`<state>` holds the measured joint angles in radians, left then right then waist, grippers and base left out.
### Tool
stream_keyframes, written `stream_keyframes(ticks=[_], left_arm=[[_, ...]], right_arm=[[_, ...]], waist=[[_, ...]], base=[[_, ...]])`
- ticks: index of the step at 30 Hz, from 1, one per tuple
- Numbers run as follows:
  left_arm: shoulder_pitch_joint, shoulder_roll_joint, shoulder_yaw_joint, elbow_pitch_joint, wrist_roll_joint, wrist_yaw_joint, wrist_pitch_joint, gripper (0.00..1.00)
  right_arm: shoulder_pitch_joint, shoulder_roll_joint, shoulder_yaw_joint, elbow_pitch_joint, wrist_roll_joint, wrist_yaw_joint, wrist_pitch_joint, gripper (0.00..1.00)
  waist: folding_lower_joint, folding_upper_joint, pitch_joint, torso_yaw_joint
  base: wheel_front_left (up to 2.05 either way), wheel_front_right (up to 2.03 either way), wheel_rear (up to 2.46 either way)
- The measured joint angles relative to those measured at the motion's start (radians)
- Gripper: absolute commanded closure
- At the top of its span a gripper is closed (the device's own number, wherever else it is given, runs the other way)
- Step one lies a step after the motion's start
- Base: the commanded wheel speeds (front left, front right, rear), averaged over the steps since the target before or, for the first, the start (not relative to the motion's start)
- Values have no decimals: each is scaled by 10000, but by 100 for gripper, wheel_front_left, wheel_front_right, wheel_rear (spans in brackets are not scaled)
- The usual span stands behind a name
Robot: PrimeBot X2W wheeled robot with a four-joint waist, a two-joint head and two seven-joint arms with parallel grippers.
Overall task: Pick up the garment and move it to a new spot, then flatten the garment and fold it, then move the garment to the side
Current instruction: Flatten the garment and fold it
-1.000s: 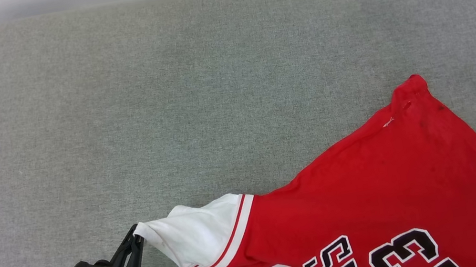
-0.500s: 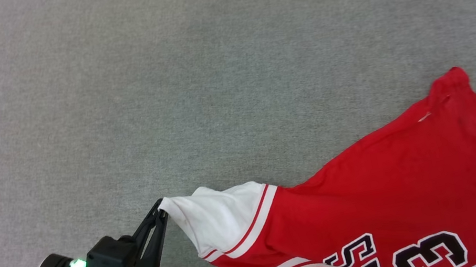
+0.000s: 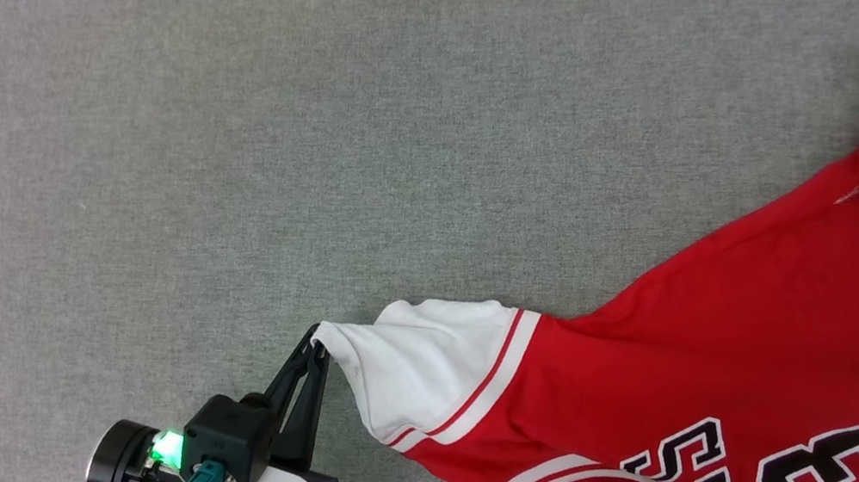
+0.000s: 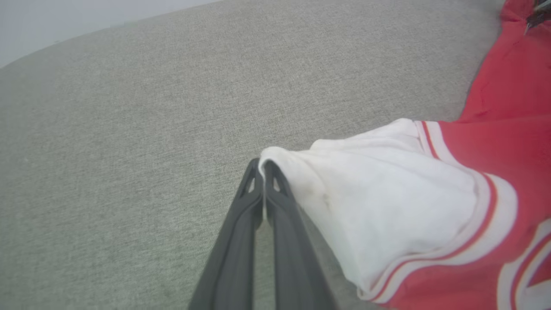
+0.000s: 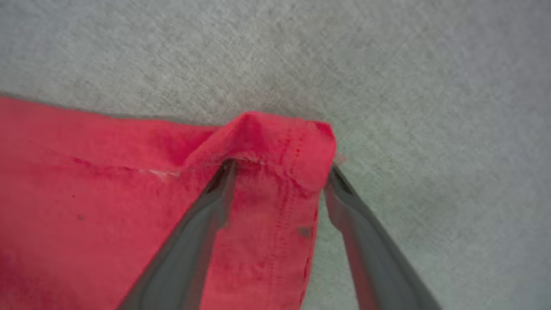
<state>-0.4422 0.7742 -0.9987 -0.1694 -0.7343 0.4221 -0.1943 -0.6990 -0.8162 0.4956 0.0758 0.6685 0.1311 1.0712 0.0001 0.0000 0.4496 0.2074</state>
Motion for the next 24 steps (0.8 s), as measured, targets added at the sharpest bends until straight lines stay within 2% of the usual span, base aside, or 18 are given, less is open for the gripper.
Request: stream_keyframes(ticks=[5,6,7,8,17,24], left_arm=[[-116,-127,-19,171,12,-82,-27,100],[-118,-146,-19,213,10,-84,-35,100],[-118,-161,-19,257,2,-84,-40,100],[-117,-169,-13,301,-15,-84,-44,100],[-150,115,-90,464,90,-267,17,100],[-1062,520,132,265,336,-543,324,100]], right_arm=[[-284,42,773,807,38,0,-479,0],[-353,4,888,886,146,0,-571,27],[-399,-29,1011,943,224,2,-742,74],[-409,-67,1108,1005,316,2,-978,100],[-735,-274,1549,1141,1103,2,-3035,100],[-1185,-299,1436,731,1206,2,-4769,100]], waist=[[-1,0,173,93],[-1,0,171,84],[-1,0,155,66],[-1,0,125,42],[0,0,-761,-310],[0,0,-1568,-779]], base=[[0,0,0],[0,0,0],[0,0,0],[0,0,0],[0,0,0],[0,0,0]])
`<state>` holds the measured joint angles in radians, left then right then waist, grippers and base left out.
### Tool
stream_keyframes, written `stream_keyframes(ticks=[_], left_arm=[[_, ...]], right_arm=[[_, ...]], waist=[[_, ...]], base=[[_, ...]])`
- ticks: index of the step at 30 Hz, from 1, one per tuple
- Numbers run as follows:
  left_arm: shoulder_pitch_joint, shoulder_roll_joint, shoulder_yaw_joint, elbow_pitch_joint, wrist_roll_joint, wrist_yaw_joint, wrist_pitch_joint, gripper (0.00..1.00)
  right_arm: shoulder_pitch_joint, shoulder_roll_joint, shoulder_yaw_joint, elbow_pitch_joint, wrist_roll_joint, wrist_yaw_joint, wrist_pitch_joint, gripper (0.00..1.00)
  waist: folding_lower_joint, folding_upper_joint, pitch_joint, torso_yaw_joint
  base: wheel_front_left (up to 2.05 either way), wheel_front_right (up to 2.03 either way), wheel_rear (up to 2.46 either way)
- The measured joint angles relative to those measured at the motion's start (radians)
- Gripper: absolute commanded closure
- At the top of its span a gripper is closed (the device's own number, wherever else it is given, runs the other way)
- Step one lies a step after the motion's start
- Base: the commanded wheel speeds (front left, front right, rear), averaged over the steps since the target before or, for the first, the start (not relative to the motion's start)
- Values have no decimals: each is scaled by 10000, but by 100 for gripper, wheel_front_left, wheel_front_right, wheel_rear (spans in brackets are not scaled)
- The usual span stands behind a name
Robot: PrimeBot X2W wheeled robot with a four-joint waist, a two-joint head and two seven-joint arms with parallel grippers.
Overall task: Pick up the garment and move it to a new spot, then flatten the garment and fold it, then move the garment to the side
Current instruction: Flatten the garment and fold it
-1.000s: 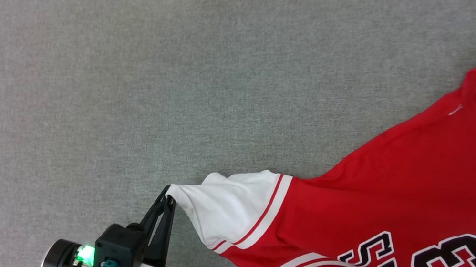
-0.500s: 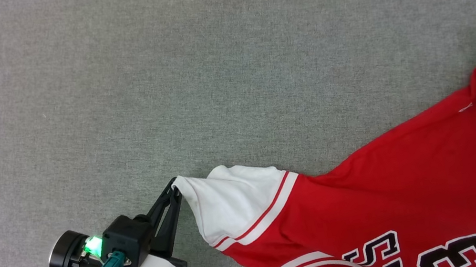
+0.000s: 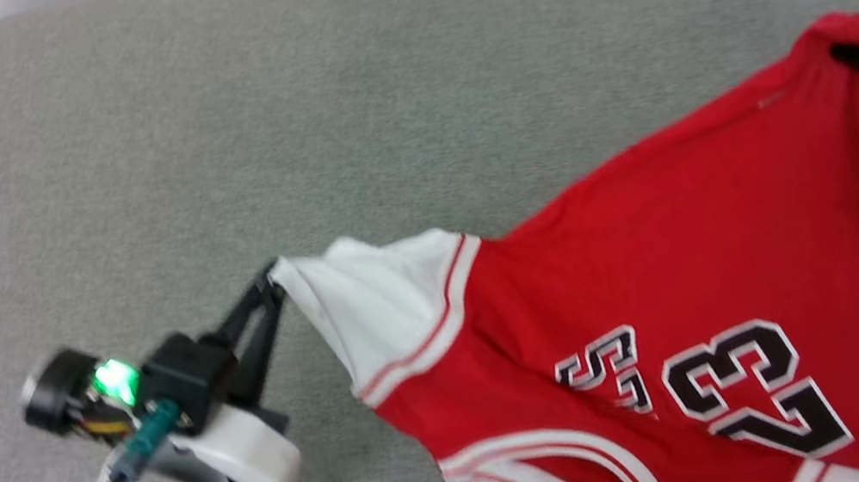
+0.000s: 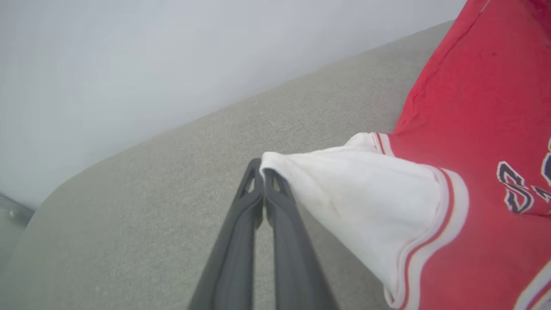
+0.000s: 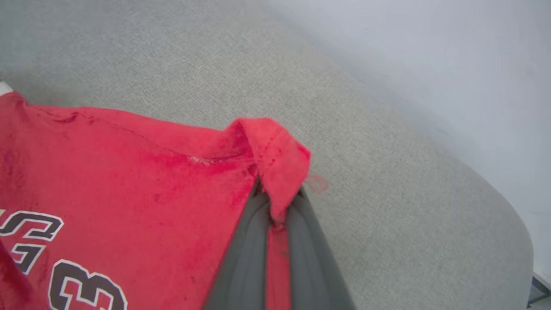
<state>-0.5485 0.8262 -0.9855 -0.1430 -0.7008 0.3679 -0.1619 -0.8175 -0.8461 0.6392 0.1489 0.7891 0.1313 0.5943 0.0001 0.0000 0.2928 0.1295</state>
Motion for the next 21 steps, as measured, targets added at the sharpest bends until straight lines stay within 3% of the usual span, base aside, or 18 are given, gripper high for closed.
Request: stream_keyframes(ticks=[4,7,12,21], left_arm=[[-1066,40,288,134,213,-401,117,100],[-1898,-244,562,309,203,-706,184,100],[-3534,-541,905,1003,468,-1287,303,100],[-7034,-1367,1501,2562,836,-2422,696,100]], right_arm=[[-273,75,-213,-142,-8,0,-732,100],[-593,303,-516,-159,-267,0,-1308,100],[-1361,917,-1197,125,-1087,0,-2169,100],[-3952,2226,-2222,1198,-2569,0,-2600,100]], waist=[[0,0,-170,-316],[0,0,-122,-508],[0,0,193,-766],[0,0,1184,-1099]], base=[[0,0,0],[0,0,0],[0,0,0],[0,0,0]])
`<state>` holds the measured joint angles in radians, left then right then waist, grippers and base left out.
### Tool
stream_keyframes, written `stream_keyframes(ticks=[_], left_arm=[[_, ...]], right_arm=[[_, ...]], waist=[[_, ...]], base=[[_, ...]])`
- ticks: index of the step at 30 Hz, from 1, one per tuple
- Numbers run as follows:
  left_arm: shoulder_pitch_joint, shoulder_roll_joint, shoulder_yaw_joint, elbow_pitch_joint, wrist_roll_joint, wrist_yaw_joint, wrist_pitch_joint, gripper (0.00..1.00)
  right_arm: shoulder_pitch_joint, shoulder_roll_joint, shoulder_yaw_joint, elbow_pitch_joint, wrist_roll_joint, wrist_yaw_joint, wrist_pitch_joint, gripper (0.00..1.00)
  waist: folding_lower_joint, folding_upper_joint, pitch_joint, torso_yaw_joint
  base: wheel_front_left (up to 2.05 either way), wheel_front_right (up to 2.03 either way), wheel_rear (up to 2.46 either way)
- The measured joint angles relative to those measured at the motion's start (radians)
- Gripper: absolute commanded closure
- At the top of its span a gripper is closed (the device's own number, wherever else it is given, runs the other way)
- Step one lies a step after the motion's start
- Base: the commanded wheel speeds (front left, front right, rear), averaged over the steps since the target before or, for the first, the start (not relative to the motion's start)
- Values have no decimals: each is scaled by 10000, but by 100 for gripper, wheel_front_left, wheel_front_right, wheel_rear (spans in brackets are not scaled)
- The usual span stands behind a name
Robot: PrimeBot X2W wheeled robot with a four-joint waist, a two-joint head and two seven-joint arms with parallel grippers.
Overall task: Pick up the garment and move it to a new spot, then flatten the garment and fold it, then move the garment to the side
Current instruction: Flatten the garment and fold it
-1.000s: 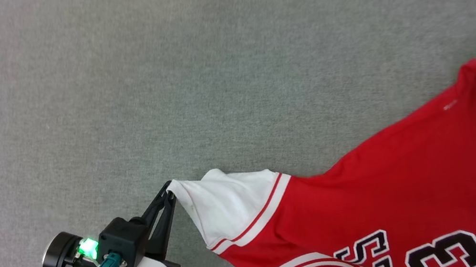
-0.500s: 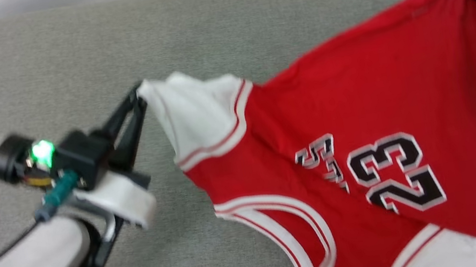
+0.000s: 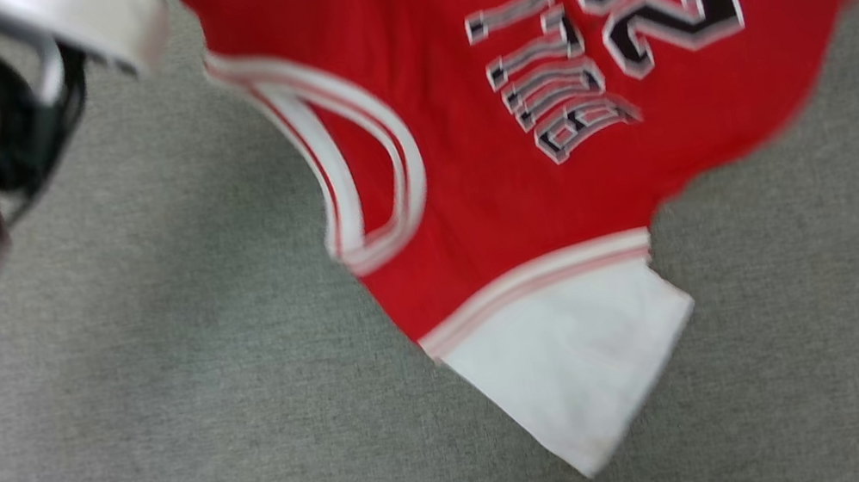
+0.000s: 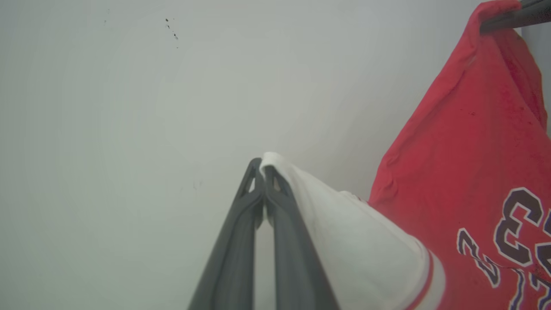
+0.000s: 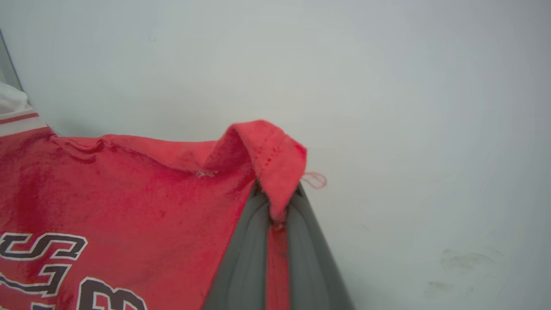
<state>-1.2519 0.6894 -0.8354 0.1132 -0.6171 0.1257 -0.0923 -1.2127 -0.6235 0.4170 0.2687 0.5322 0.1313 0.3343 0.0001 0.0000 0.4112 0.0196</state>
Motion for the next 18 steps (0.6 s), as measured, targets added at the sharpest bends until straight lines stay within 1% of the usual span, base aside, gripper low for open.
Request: stream_keyframes(ticks=[4,6,11,14,18], left_arm=[[-1833,-541,280,920,196,-453,44,100],[-2760,-794,485,1404,255,-610,-2,100],[-4865,-1448,851,2537,420,-1007,-251,100],[-6012,-1680,1005,3149,550,-1200,-387,100],[-7227,-1985,1076,4017,604,-1599,-510,100]], right_arm=[[-1528,234,-130,474,-665,2,15,100],[-2317,326,-180,719,-945,2,6,100],[-4277,408,59,1321,-1605,2,-176,100],[-5409,477,263,1766,-1766,2,-322,100],[-6553,660,558,2499,-1843,2,-558,100]], waist=[[0,0,545,-33],[0,0,814,-44],[0,0,1415,-45],[0,0,1726,-44],[0,0,2118,-20]], base=[[0,0,0],[0,0,0],[0,0,0],[0,0,0],[0,0,0]])
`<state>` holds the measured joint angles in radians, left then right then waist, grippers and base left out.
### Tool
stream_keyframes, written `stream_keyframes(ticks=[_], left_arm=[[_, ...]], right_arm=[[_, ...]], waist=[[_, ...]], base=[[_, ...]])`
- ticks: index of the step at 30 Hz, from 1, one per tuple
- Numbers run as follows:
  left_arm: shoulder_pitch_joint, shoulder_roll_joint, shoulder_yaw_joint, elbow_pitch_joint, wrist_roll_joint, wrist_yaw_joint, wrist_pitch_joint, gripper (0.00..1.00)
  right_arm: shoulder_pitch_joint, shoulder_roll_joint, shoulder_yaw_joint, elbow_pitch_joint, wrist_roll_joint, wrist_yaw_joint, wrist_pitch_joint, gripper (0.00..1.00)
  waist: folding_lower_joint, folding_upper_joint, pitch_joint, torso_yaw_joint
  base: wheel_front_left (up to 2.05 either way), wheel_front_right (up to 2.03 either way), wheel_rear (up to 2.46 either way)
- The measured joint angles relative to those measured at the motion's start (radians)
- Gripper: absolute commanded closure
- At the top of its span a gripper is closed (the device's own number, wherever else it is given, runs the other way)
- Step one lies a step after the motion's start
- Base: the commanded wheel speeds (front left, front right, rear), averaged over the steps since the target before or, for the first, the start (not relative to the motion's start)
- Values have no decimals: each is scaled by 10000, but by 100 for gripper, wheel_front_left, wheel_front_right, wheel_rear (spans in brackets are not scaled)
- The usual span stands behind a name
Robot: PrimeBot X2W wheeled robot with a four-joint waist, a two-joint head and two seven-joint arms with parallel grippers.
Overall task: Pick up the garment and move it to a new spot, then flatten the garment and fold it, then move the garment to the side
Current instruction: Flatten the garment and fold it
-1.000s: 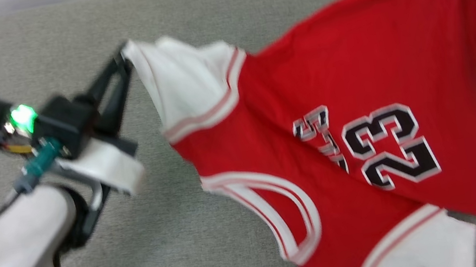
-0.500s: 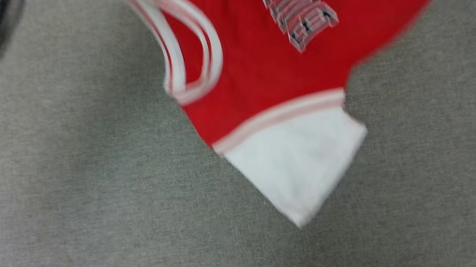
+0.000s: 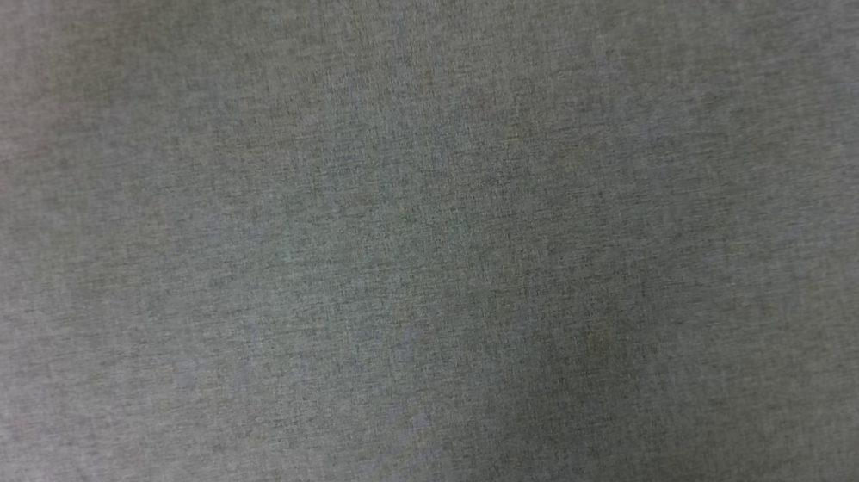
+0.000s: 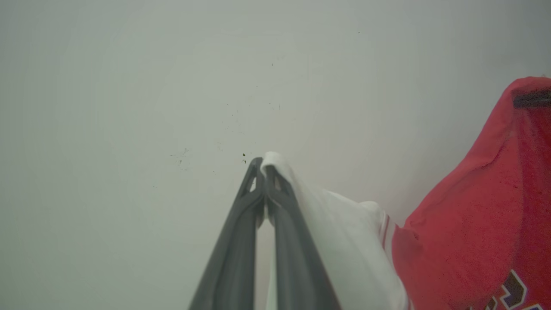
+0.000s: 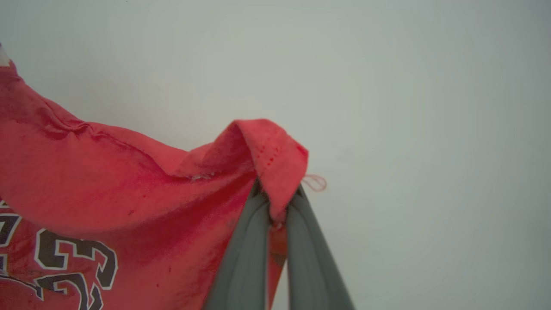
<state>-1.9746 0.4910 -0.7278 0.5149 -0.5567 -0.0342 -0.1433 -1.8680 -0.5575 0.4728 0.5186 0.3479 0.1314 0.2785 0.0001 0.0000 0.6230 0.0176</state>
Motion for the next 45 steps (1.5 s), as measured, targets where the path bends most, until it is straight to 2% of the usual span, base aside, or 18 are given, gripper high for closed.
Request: stream_keyframes(ticks=[3,11,17,23,29,32,39,45], left_arm=[[-448,-21,-92,639,98,-295,-69,100],[-128,-295,-370,1990,38,-560,-673,100],[1288,-443,-531,2640,-249,-721,-1051,100],[3367,-431,-456,2592,-428,-761,-1166,100],[6304,-180,247,1001,-385,-297,-1195,100],[8090,169,637,-10,-401,50,-1195,100],[11739,686,497,-2002,-228,859,-1195,100],[14090,1189,123,-3216,-477,1501,-974,100]], right_arm=[[-476,84,476,445,71,-2,-213,100],[-266,230,1572,1639,846,0,-876,100],[937,598,2215,2591,1524,0,-1609,100],[2580,932,3012,3114,2257,0,-2276,100],[4472,915,3797,2847,3064,0,-2920,100],[5419,717,4132,2493,3446,0,-3135,100],[7398,-453,4916,1390,4291,0,-3156,100],[8979,-1174,4963,742,5198,0,-3298,100]], waist=[[0,0,267,24],[0,0,713,194],[0,0,658,264],[-1,0,238,225],[-1,0,-452,202],[-1,0,-924,192],[-2,0,-2162,207],[-3,0,-3172,172]], base=[[0,0,0],[0,0,0],[0,0,0],[0,0,0],[0,0,0],[0,0,0],[0,0,0],[0,0,0]])
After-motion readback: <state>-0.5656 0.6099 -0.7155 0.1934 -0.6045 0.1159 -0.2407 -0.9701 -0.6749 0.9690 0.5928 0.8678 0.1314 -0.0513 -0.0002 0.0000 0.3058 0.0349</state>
